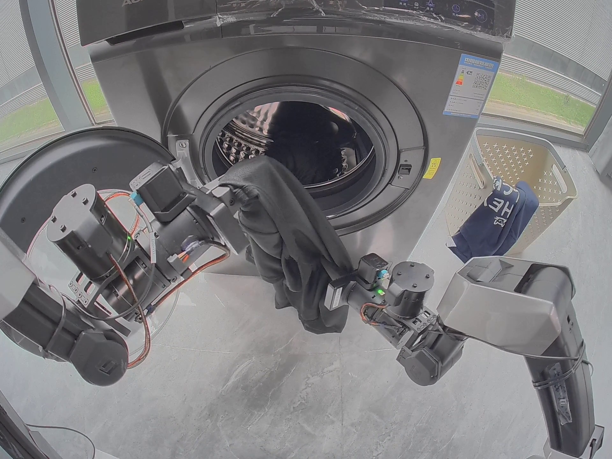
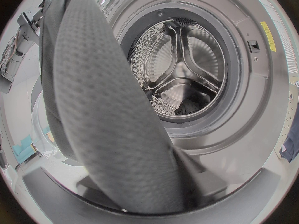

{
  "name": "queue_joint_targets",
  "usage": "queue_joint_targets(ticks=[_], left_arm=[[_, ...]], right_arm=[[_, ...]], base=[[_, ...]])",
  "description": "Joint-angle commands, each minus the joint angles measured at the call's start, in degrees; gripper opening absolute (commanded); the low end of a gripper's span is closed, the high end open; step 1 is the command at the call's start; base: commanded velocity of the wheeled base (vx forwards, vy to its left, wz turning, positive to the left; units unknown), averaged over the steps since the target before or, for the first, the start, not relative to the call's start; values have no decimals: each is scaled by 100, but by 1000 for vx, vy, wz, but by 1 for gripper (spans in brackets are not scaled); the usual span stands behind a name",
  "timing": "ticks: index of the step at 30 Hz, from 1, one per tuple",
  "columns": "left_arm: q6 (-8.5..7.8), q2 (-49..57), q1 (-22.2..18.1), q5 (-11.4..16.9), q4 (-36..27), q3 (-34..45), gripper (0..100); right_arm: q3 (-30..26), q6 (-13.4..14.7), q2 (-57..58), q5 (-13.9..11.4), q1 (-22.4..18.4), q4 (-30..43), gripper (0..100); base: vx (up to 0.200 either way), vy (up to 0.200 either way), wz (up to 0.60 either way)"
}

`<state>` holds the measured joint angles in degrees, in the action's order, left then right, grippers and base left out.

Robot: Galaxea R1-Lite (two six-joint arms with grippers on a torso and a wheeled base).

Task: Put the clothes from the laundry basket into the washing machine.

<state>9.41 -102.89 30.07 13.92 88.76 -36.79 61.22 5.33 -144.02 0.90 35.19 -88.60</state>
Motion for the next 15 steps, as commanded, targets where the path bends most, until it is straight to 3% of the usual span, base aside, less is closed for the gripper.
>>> queue_joint_targets(ticks=[1,8,15], left_arm=[[-45,-82,-309,-3,1,295,0],[-220,-504,-459,23,1,735,0],[-528,-970,-432,67,10,963,0]], right_arm=[[-427,30,542,-2,-215,-8,0],[-453,39,1025,121,-259,-8,0],[-453,109,1341,173,-21,1,0]], base=[[0,0,0],[0,0,0],[0,0,0]])
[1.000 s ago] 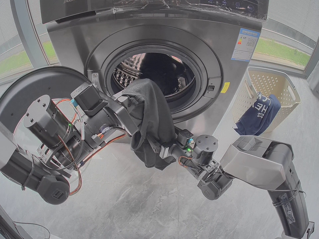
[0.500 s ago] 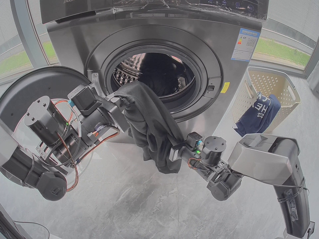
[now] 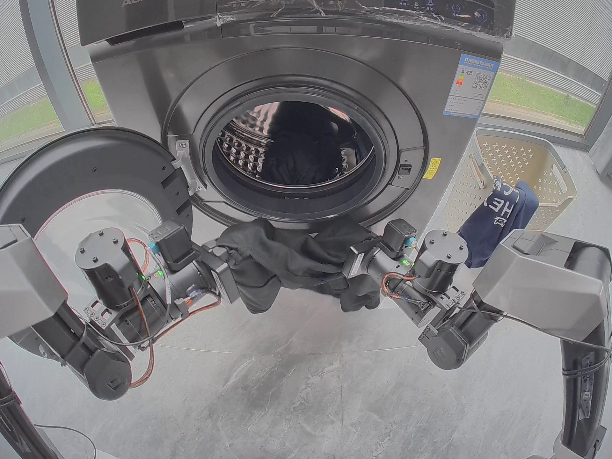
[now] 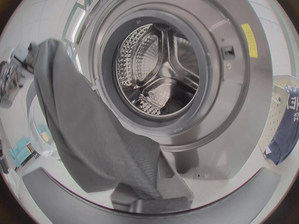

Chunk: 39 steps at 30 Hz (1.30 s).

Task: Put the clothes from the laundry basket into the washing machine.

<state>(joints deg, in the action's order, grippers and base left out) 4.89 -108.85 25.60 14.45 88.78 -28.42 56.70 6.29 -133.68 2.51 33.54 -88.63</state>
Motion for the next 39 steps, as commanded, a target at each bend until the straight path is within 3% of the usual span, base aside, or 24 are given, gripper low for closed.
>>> queue_joint_targets(ticks=[1,6,14,15,22,29,39], left_arm=[[-128,-462,24,14,7,179,0],[-366,-831,50,32,25,310,0],[-375,-875,42,76,25,293,0],[-375,-875,42,120,25,319,100],[-445,-1051,217,217,25,776,100],[-1043,-1314,349,638,25,1383,100],[-1095,-1341,428,700,25,1523,100]], right_arm=[[8,13,343,13,171,3,0],[34,21,439,21,259,3,0],[52,48,466,162,285,3,0],[61,48,466,162,285,3,0],[245,48,466,162,267,12,0],[359,48,457,171,276,21,0],[359,48,439,171,276,12,0]], base=[[0,0,0],[0,0,0],[0,0,0],[0,0,0],[0,0,0],[0,0,0],[0,0,0]])
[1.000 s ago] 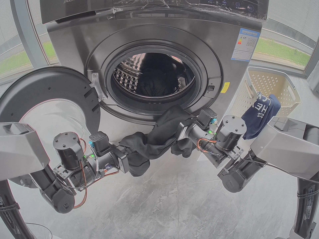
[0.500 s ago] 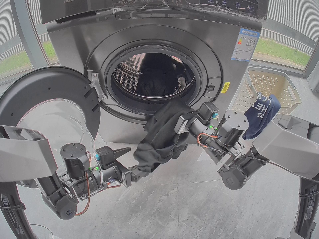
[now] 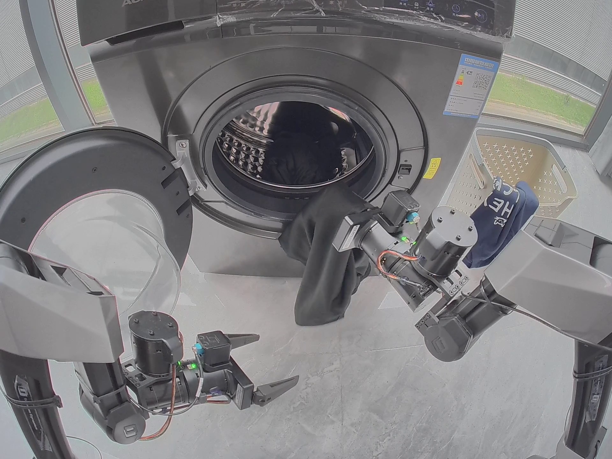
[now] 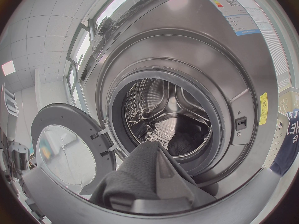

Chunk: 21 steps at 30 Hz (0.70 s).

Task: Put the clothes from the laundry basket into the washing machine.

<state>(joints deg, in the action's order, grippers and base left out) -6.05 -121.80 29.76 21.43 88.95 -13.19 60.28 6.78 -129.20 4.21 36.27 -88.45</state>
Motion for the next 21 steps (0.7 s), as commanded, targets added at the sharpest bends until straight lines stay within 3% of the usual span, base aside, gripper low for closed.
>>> queue_joint_targets(ticks=[1,10,15,21], left_arm=[[-2,-46,13,-7,8,-52,100],[139,-90,-14,-78,-10,-1045,100],[262,-617,13,-130,-10,-1915,100],[271,-1101,13,-227,-10,-2618,100]], right_arm=[[-17,-1,-9,1,3,-5,0],[-254,-1,184,-7,126,-14,0],[-280,-19,334,1,355,4,0],[-394,-19,342,1,469,-5,0]], base=[[0,0,0],[0,0,0],[0,0,0],[0,0,0]])
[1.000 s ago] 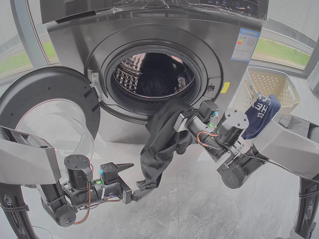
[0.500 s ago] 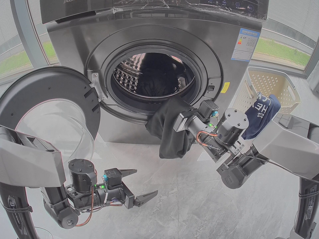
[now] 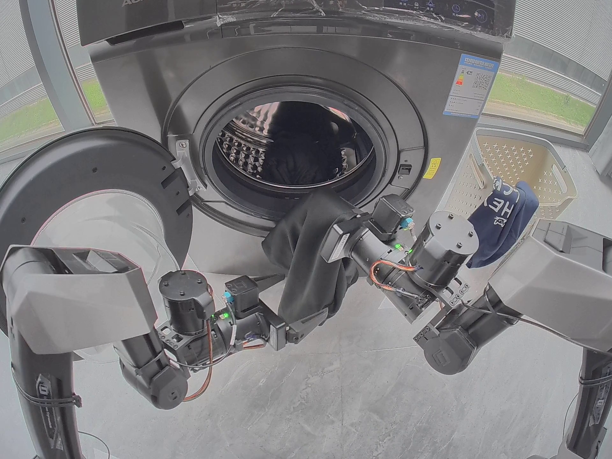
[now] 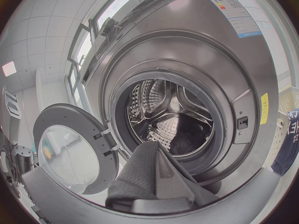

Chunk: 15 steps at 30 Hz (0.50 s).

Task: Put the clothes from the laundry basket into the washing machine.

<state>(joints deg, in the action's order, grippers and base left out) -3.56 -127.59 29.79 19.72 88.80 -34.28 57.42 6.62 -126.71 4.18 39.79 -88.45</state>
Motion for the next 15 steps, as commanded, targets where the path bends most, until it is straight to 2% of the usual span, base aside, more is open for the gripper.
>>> queue_joint_targets(ticks=[1,8,15], left_arm=[[40,-574,9,-92,6,-633,100],[224,-873,0,-346,6,-1397,100],[259,-1242,-149,-566,-3,-2012,100]], right_arm=[[-152,-3,94,4,125,-14,0],[-284,-3,111,4,275,-14,0],[-714,-3,419,74,556,-14,0]], base=[[0,0,0],[0,0,0],[0,0,0]])
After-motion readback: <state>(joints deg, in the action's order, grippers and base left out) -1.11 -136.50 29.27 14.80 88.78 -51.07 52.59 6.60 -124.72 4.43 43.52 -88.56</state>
